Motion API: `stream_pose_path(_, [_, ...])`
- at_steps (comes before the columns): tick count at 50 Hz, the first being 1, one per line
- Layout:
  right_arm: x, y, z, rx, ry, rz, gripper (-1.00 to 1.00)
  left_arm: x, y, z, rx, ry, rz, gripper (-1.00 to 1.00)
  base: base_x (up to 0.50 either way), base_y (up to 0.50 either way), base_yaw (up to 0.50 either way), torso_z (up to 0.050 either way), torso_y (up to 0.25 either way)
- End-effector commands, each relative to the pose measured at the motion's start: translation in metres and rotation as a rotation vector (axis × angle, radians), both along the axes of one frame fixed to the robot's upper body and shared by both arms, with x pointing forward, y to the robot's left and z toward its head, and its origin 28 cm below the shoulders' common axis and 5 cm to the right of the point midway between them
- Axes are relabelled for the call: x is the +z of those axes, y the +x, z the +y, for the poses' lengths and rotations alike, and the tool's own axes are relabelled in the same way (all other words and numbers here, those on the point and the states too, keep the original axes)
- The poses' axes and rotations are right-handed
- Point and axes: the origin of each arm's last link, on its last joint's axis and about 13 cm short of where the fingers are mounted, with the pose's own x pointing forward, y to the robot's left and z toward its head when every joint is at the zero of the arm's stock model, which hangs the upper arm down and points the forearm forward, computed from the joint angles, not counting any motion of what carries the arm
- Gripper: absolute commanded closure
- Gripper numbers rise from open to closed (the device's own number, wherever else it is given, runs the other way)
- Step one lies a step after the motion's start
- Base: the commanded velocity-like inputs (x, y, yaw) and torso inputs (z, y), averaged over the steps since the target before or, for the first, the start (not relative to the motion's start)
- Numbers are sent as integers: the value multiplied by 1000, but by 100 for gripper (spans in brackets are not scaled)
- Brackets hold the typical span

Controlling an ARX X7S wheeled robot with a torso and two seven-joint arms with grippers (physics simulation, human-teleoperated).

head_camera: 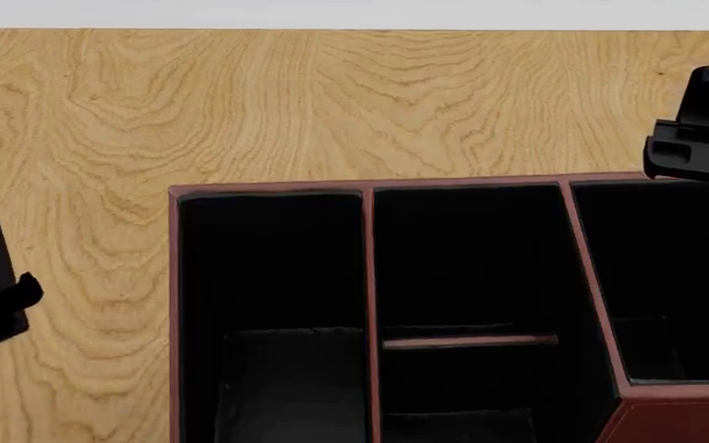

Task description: Pick up the book and place it in the back compartment of the caddy.

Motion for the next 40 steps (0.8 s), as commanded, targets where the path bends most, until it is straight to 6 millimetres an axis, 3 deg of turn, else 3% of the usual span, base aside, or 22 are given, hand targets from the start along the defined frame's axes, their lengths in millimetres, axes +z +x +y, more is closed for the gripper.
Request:
stream_pose_path(1, [0, 0, 1, 3, -3, 3, -100, 30, 3, 16, -55, 50, -104, 100, 0, 0, 0, 0, 0])
stream_pose_path(19, [0, 0, 0, -1, -4, 2, -100, 66, 7, 22, -285, 176, -261, 100, 0, 0, 0, 0, 2])
stream_pose_path(31, [0, -2, -1, -2, -5, -1, -100, 77, 3, 20, -483, 320, -190, 100, 0, 0, 0, 0, 2])
stream_pose_path(40, [0, -3, -1, -6, -6, -1, -100, 103, -5, 13, -561, 369, -242, 100, 0, 0, 0, 0, 2])
